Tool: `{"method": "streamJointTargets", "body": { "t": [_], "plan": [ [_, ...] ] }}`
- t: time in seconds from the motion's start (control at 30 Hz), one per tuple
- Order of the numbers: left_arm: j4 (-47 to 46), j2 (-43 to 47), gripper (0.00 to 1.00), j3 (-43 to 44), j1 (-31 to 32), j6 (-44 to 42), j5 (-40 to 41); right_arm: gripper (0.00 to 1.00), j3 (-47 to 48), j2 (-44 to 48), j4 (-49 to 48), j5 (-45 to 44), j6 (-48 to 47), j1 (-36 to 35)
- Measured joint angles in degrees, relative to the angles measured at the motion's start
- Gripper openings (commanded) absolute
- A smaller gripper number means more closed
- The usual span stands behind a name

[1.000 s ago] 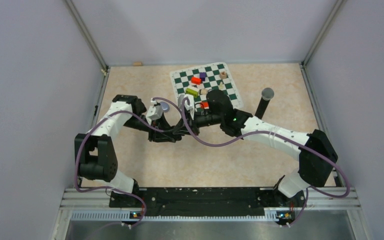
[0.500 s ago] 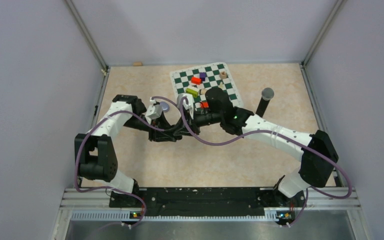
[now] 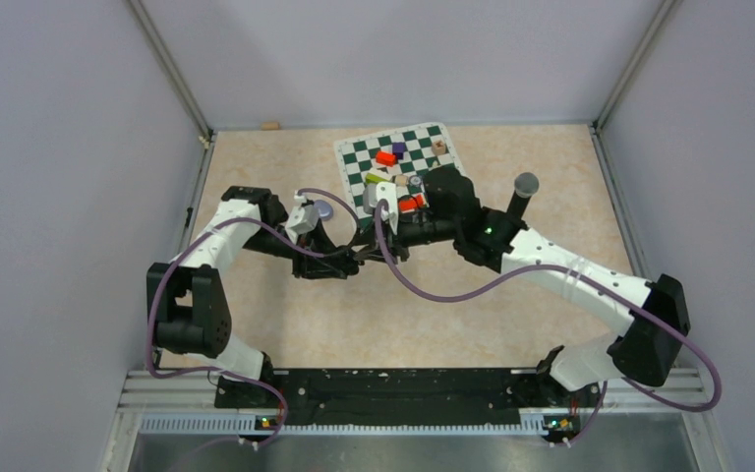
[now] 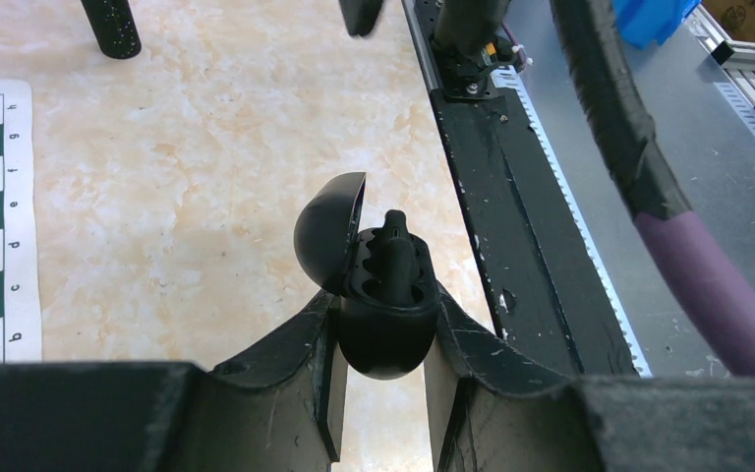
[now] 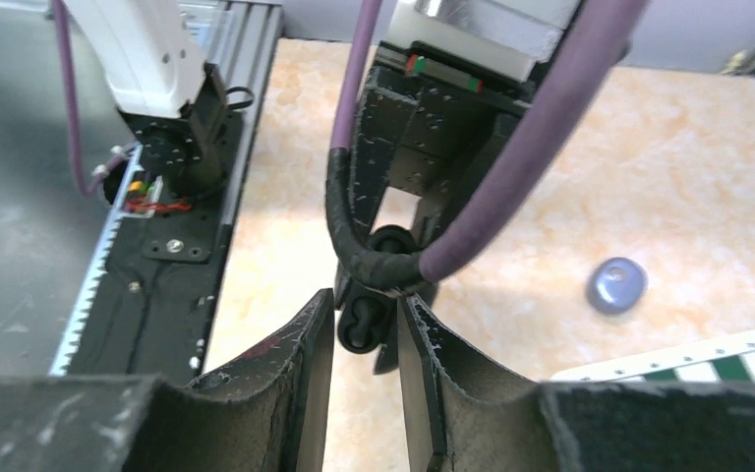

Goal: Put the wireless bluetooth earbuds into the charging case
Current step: Place the earbud in the charging case, then close the charging case.

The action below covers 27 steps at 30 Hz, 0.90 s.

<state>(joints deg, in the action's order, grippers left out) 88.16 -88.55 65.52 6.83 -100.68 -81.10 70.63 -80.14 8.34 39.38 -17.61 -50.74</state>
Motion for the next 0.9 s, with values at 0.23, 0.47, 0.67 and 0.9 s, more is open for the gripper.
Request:
{"method": "streamJointTargets", "body": {
  "t": [0.23,0.47,0.67,0.9],
  "plan": [
    [0.04,0.07,0.0,0.0,0.0,0.0,-0.13,0.3,-8.96,4.66,-7.06,-6.47,-1.07,2.58],
    [0.11,0.76,0.0,0.0,0.0,-0.09,-0.22,0.34,-14.29,3.52,-14.86,-12.04,2.64,3.23],
    [0.13,0.9,0.0,0.0,0.0,-0.26,-0.28,0.42,-15.15,2.6,-19.21,-12.09,4.98,3.26],
    [0.15,0.92,0.0,0.0,0.0,-0.28,-0.31,0.57,-16.31,2.03,-21.99,-12.11,5.46,2.82]
  ]
}}
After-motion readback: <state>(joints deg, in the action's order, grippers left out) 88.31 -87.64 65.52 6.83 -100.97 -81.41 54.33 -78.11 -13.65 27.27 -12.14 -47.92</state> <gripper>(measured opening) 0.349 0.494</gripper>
